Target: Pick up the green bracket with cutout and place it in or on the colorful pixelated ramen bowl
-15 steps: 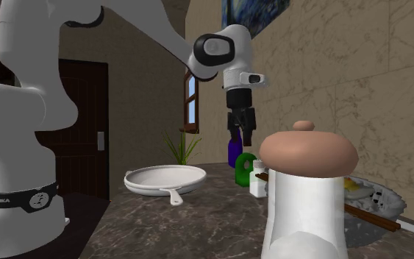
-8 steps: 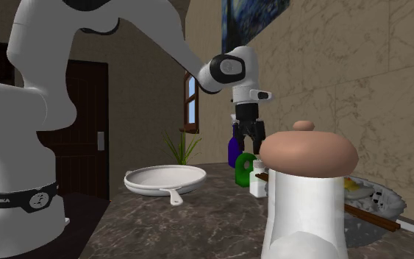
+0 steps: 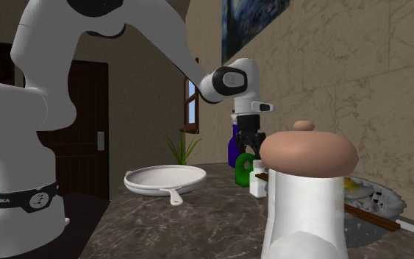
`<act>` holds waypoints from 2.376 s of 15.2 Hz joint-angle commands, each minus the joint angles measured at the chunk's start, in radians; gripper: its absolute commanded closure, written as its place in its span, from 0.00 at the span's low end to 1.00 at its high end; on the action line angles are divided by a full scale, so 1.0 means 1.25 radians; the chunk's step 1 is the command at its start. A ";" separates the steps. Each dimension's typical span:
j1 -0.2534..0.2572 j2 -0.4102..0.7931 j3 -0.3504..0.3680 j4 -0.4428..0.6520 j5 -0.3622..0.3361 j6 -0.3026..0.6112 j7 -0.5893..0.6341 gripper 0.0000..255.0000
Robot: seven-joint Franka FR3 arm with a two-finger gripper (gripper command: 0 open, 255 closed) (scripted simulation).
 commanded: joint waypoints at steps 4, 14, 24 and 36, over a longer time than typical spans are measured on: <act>0.000 0.003 -0.001 -0.001 -0.001 0.004 0.001 0.00; 0.000 0.003 -0.001 0.000 -0.001 0.003 0.001 1.00; -0.006 -0.042 0.008 0.029 0.020 -0.068 -0.013 1.00; -0.011 -0.092 0.015 0.096 0.043 -0.182 -0.029 1.00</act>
